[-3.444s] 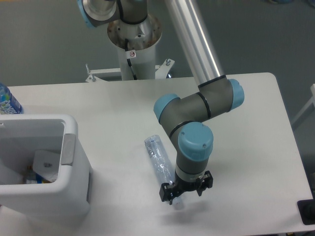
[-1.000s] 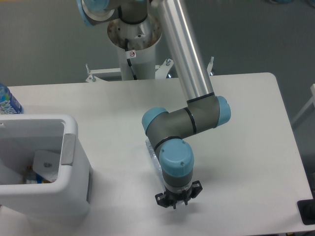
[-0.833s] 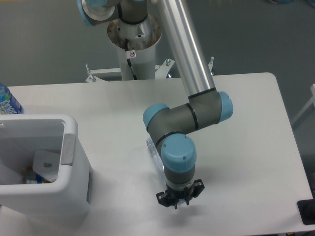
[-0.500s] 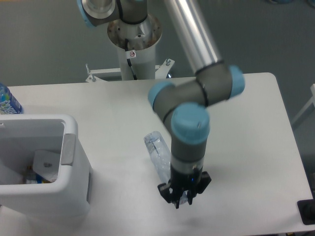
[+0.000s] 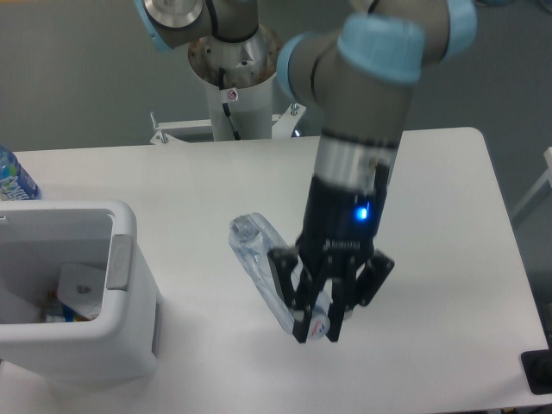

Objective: Place the trash in the trash can
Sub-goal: 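Lift the bottle and carry it over the trash bin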

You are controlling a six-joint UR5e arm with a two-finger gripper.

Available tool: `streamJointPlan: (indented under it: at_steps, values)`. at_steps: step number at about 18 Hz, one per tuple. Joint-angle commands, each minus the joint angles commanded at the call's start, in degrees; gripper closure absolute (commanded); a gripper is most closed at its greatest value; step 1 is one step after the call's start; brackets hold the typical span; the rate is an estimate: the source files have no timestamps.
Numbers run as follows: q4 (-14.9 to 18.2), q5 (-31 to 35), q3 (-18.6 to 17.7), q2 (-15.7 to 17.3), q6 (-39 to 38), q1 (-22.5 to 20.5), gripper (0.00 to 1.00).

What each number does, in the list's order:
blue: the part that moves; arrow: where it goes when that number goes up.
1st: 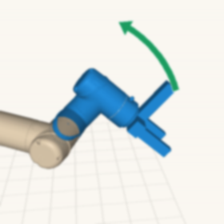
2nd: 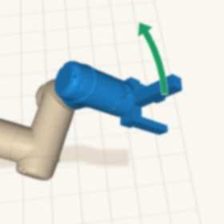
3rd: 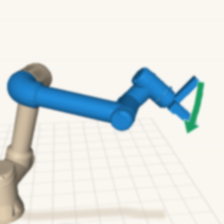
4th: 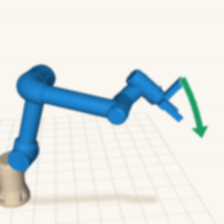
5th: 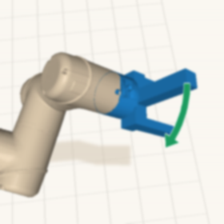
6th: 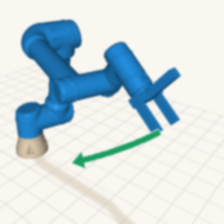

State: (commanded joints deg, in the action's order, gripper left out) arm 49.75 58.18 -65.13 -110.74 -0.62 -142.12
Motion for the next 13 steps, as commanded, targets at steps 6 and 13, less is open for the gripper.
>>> streamJointPlan:
  at_steps: [6, 13]
  values:
    - [-1.23, 0.0, 0.62, 0.09, -0.53, 5.35, 0.7]
    - [-1.23, 0.09, 0.61, 1.76, -7.81, 8.79, 0.7]
